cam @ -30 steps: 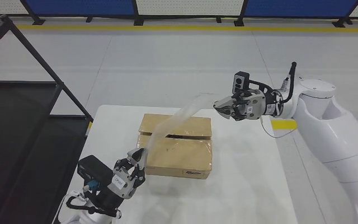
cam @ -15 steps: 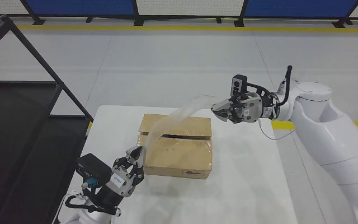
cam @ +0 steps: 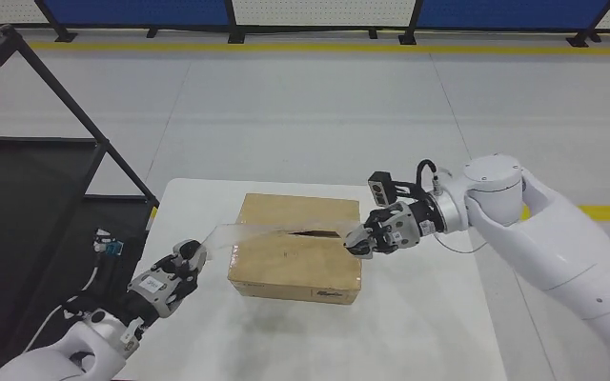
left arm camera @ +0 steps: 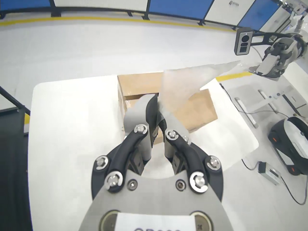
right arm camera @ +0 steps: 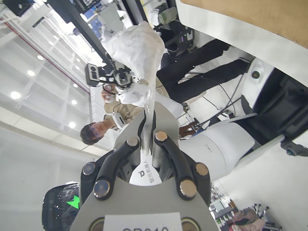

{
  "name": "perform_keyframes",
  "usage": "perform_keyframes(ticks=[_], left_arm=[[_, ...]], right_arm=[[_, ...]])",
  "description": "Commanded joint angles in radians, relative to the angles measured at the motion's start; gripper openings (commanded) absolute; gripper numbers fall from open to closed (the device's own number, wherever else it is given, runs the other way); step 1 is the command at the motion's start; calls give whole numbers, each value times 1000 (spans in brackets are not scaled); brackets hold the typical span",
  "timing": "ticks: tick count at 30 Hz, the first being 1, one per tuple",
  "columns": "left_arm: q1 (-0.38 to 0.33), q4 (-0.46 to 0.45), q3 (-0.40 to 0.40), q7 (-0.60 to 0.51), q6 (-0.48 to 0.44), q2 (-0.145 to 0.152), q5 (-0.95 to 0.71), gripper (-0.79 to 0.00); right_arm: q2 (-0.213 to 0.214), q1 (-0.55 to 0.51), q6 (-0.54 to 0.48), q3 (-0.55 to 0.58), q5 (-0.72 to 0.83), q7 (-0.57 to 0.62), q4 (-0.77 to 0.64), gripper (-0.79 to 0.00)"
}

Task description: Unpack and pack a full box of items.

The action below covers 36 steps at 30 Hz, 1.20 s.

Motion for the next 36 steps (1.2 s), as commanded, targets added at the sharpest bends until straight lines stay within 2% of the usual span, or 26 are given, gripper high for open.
perform_keyframes(ticks=[1, 4, 5, 17, 20, 23, 28, 34, 36], left_arm=[[-35, 0, -13, -116, 41, 9, -78, -785], [-78, 0, -19, -228, 118, 20, -181, -785], [-78, 0, -19, -228, 118, 20, -181, -785], [-75, 4, -18, -222, 122, 20, -181, -785], [-85, 46, -8, -196, 180, 25, -171, -785], [-150, 95, -15, -268, 241, 38, -127, -785], [-323, 221, 9, -453, 306, 69, -32, -785], [-412, 339, 90, -462, 320, 107, -21, -785], [-427, 357, 114, -462, 315, 124, -21, -785]], right_arm=[[8, 54, -22, -102, 8, 23, 3, -785], [11, 125, -36, -223, 23, 36, 2, -785], [11, 144, -33, -253, 30, 34, -5, -785], [11, 144, -18, -252, 32, 8, -14, -785], [7, 125, -37, -234, 43, 5, -27, -785], [-4, 125, -50, -226, 37, 51, -25, -785], [-48, 124, -117, -253, 56, 118, 38, -785], [-108, 100, -253, -253, -52, 254, 150, -785], [-131, 102, -255, -253, -62, 256, 174, -785]])
